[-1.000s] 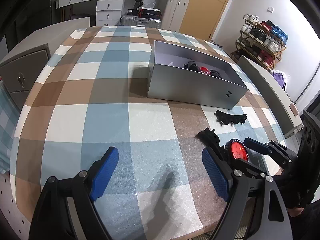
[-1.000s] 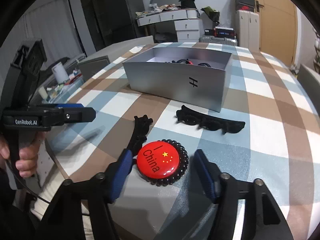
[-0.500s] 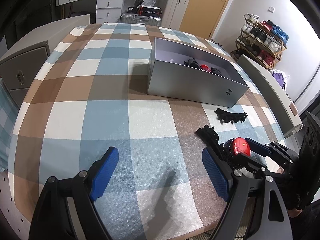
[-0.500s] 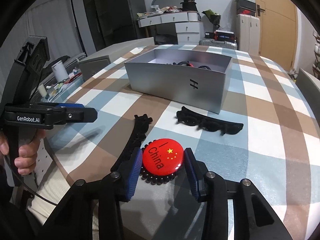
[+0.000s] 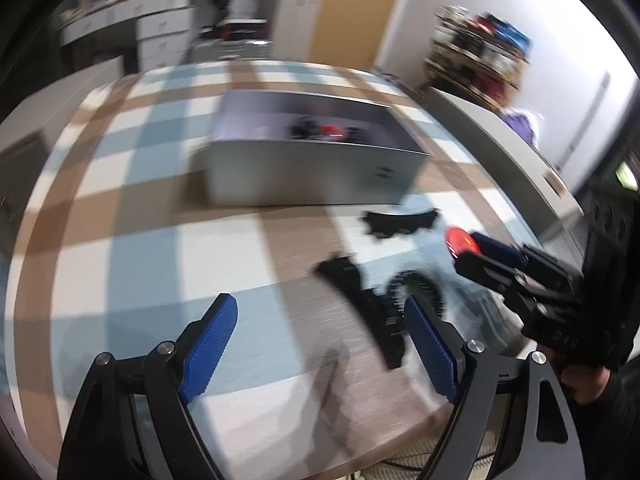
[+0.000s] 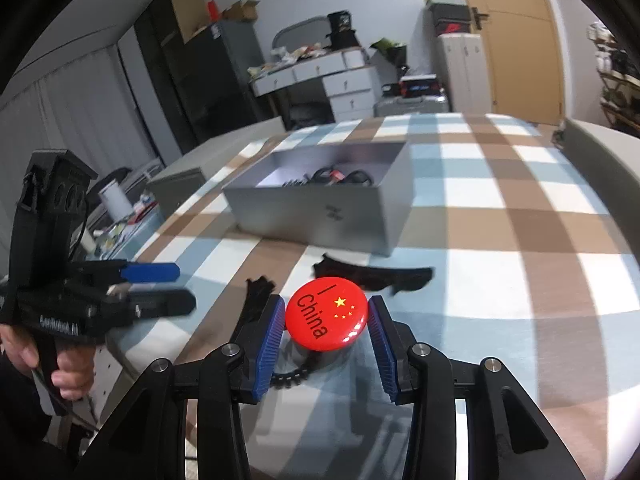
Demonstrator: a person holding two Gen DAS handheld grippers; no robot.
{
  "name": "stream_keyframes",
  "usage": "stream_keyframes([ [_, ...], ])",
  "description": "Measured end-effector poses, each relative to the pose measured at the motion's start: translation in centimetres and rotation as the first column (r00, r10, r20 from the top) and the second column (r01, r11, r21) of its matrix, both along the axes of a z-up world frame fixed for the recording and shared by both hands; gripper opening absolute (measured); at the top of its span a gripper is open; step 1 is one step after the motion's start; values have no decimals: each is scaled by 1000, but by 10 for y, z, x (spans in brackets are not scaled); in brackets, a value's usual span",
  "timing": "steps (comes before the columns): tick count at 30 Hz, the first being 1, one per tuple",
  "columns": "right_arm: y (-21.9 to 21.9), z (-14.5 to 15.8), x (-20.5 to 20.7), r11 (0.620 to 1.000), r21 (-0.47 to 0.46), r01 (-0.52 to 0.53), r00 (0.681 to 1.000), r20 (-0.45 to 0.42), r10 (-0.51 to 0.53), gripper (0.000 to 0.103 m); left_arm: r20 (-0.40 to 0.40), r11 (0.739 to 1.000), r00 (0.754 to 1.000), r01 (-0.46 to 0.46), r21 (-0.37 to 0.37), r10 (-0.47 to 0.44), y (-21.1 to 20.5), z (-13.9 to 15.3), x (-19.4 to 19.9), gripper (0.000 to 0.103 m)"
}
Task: Organize jewelry
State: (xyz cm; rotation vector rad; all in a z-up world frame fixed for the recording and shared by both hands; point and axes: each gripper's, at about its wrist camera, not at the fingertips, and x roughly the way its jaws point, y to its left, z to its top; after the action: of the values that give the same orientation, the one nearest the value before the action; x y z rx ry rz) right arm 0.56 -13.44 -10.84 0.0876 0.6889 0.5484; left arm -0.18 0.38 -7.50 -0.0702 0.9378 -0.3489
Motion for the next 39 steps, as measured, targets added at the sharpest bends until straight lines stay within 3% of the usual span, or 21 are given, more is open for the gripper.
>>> stream_keyframes([
  [6,-24,10,-4,998,15,68,997,34,-69,41,-6,976,977,213,34,-213,-50,2,7,82],
  [11,-43,12,-7,993,24,112,993,43,-113,41,-65,926,940,342,161,-336,-87,-10,13,82],
  [14,-51,11,-9,991,30,131,990,43,-132,41,-90,897,919,395,197,-384,-98,-15,17,82],
  [19,-57,8,-9,989,49,137,990,31,-139,41,-150,889,908,414,195,-390,-98,-23,25,81],
  [26,-55,10,-8,991,52,127,991,44,-129,41,-157,875,904,425,234,-397,-96,-25,23,46],
  [29,-54,11,-9,991,51,124,991,47,-126,41,-161,881,903,425,209,-398,-92,-23,25,37],
  [36,-54,11,-8,989,49,137,990,39,-139,41,-155,873,899,436,218,-410,-95,-21,20,30],
  [39,-54,14,-8,989,48,138,989,42,-140,41,-134,886,908,417,200,-397,-91,-15,20,30],
])
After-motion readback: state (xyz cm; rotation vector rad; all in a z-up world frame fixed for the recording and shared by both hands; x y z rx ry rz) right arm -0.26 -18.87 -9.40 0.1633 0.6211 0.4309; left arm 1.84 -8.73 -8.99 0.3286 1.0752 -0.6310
